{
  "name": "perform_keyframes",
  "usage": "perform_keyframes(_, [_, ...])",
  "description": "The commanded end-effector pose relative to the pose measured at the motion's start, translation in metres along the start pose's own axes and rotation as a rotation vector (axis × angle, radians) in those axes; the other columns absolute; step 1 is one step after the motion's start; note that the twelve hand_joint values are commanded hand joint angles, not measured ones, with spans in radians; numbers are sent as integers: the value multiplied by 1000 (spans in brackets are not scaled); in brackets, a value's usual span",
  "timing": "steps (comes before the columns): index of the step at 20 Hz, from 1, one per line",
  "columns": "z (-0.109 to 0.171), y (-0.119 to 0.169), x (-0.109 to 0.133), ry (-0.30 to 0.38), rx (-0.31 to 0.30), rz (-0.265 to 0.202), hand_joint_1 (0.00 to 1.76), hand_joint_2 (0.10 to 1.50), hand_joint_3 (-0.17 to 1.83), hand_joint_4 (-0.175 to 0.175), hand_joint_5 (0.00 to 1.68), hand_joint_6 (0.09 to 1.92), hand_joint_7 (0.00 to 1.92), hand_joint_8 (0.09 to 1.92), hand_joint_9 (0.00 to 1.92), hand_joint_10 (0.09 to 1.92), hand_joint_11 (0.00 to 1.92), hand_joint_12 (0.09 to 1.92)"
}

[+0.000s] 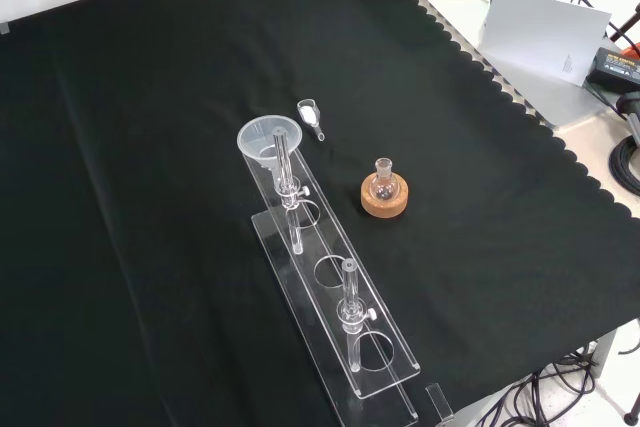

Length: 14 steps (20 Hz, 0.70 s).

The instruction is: Pick up the funnel from the transparent funnel stand.

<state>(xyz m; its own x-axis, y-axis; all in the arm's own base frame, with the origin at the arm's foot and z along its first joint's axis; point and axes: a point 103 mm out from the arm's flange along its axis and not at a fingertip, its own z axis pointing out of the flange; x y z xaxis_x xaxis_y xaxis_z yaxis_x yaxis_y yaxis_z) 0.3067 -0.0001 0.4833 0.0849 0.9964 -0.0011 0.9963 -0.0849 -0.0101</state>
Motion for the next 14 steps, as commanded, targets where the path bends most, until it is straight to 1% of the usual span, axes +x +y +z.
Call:
perform_keyframes(1, [0,3,10,-10,-9,-13,180,494,311,77,0,87,0,87,0,87,0,87])
perform_keyframes(3, [1,10,16,9,-11,-32,174,536,228,77,0,87,0,87,0,87,0,87])
perform_keyframes(6, [4,22,23,23,-2,-60,172,551,197,76,0,87,0,87,0,87,0,87])
perform_keyframes(7, [7,27,32,19,4,-65,172,552,194,75,0,87,0,87,0,87,0,87])
perform_keyframes(8, [9,33,35,19,9,-73,172,553,192,75,0,87,0,87,0,87,0,87])
perform_keyframes(9, [11,38,41,27,7,-83,171,555,191,75,0,87,0,87,0,87,0,87])
perform_keyframes(12, [23,59,49,37,-28,-92,174,570,169,72,0,87,0,87,0,87,0,87])
perform_keyframes(14, [30,73,51,71,-25,-98,180,587,143,70,0,87,0,87,0,87,0,87])
